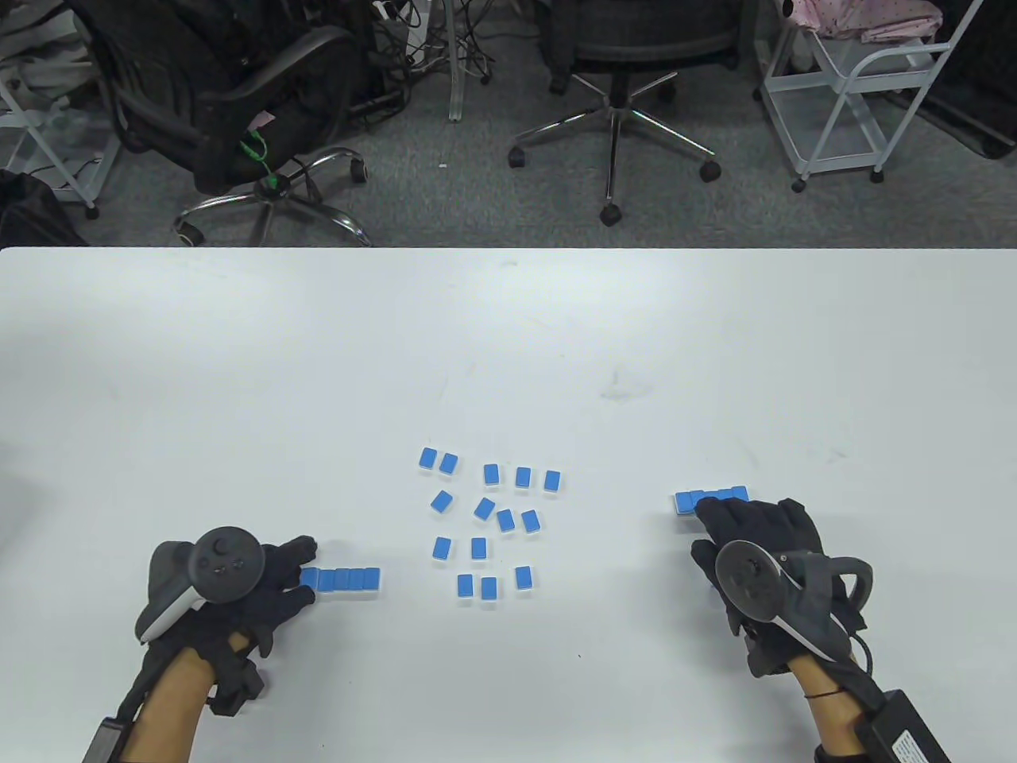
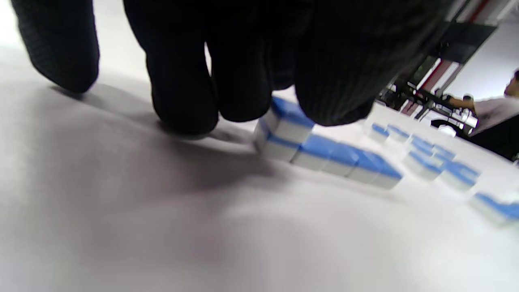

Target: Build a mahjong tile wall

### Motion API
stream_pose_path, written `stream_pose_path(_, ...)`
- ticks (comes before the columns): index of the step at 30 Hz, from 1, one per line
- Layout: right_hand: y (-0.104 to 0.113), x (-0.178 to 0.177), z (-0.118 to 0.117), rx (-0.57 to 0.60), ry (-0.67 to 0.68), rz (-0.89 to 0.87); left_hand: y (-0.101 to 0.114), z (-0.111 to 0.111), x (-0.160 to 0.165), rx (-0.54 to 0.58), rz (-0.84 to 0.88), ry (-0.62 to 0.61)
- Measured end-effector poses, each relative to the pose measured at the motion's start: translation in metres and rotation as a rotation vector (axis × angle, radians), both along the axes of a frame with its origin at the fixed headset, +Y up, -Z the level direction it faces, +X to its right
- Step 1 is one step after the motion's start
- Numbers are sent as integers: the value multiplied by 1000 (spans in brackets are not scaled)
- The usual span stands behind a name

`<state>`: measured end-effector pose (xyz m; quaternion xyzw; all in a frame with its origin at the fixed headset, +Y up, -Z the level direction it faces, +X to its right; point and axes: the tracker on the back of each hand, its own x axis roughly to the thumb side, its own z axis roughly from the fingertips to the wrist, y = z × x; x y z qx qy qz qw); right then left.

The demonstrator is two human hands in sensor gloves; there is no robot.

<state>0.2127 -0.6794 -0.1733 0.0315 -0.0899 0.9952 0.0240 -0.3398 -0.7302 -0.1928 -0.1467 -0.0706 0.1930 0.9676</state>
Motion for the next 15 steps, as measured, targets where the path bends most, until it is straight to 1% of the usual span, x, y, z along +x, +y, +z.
stream_pose_path(1, 0, 0, 0, 1, -2, -2, 4, 1, -4, 15, 5, 12)
stream_pose_path(4, 2, 0, 0, 12, -2, -7, 26, 3, -15, 117, -26, 61)
stream_pose_path(7, 3, -2, 0, 17, 4, -1, 43, -1, -9, 151, -50, 65)
stream_pose_path(9, 3, -3, 0, 21, 8, 4, 58, -9, 8, 164, -116, 37)
stream_pose_path(12, 4, -2, 0, 24, 7, -1, 77, -22, 37, 213, -178, -19)
stream_pose_path(15, 5, -1, 1, 29, 5, -6, 88, -43, 72, 235, -300, -92)
